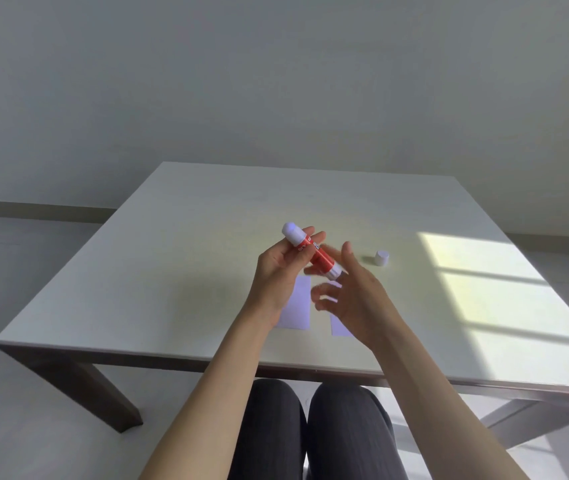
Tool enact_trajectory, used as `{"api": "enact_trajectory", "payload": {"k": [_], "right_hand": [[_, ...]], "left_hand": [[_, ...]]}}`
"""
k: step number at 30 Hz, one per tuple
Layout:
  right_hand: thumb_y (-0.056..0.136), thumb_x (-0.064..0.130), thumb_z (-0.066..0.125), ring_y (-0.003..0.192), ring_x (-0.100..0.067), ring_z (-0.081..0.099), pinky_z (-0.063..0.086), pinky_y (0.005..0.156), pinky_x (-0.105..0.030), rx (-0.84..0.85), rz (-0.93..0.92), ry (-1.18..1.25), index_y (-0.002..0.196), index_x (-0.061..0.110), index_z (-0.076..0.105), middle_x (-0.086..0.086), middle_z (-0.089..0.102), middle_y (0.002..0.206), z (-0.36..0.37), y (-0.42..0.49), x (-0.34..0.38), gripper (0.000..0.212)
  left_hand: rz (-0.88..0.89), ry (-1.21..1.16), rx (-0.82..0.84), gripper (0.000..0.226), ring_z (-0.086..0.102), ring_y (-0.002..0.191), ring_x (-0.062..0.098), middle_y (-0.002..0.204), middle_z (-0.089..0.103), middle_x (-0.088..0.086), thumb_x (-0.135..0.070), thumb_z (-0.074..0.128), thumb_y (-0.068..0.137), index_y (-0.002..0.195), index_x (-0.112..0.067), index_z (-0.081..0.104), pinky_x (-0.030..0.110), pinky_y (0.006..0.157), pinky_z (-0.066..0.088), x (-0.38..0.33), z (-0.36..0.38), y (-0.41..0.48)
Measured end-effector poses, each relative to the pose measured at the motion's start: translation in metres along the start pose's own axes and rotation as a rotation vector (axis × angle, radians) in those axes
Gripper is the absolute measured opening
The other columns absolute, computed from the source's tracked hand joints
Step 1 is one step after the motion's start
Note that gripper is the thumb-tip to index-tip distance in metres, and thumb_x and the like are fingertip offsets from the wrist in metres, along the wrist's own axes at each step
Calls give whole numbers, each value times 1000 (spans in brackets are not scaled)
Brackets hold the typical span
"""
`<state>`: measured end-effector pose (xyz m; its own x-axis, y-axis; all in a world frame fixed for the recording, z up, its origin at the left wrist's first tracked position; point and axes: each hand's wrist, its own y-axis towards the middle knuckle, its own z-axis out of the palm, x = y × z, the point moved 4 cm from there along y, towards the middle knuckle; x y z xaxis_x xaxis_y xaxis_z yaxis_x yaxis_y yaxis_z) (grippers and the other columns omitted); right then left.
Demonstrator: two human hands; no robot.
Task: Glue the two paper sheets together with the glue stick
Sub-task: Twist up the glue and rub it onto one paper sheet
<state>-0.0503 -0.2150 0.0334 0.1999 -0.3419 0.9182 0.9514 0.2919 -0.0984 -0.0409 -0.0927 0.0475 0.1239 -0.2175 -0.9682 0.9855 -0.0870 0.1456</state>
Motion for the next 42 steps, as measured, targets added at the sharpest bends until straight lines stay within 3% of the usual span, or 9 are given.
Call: {"api": "enact_trajectory", "payload": {"k": [5,11,16,20,25,30,34,38,42], "right_hand": [[81,19,66,50,-13,49,42,46,-22,-101,-242,-28,112,19,66,-1,54,60,-9,2,12,31],[85,25,64,38,-14,35,32,37,-20,-502,-14,37,86,13,56,5,35,42,-48,16,-4,14],[88,28,59,35,-16,47,33,42,-23,-325,-2,-375,61,13,59,1,54,42,-13,34,-19,31],[84,35,57,44,-14,49,41,51,-27,-352,-186,-844,71,7,66,2,64,51,6,48,-5,32],[84,39,56,75,-25,63,52,64,-33,-330,-206,-1156,81,11,66,0,75,77,17,55,-9,30],[83,37,59,57,-16,46,29,49,-22,-243,-352,-1326,88,17,68,14,55,60,31,38,-21,22],[82,36,59,43,-4,47,41,52,-26,-52,-346,-1237,76,17,69,9,69,59,29,31,-20,22],[87,27,61,47,7,55,36,52,-16,-212,-283,-1081,75,11,69,24,62,47,0,46,4,22],[82,33,66,55,-14,48,32,53,-24,-298,-336,-1227,90,14,70,12,53,55,5,39,-11,21]], "left_hand": [[79,295,106,46,49,116,-16,127,57,-16,-22,58,89,132,-31,45,9,104,34,-12,-35,1],[-119,1019,347,70,7,145,2,156,25,-6,-38,63,85,144,-37,26,40,119,-6,21,-99,3],[-170,1029,407,102,0,147,12,150,31,-22,-50,62,79,143,-44,-17,47,118,-10,49,-85,9],[-233,1041,347,117,-17,145,21,147,31,-30,-57,64,73,138,-41,-31,48,118,-11,59,-91,8],[-153,1017,360,122,-10,139,-3,144,32,-33,-56,66,73,140,-28,-33,37,116,-17,60,-91,9],[-179,1042,362,119,-19,122,-9,138,20,-41,-60,66,71,132,-42,-35,35,111,-16,62,-93,9],[-122,1093,385,112,-8,143,7,151,14,-27,-65,63,68,141,-42,-19,42,115,-19,65,-94,14],[-109,1064,353,120,-11,136,0,139,28,-40,-68,61,65,145,-31,-20,36,109,-23,66,-97,11],[-90,1106,368,114,1,144,2,148,29,-28,-65,61,69,147,-29,-14,44,114,-21,65,-95,11]]}}
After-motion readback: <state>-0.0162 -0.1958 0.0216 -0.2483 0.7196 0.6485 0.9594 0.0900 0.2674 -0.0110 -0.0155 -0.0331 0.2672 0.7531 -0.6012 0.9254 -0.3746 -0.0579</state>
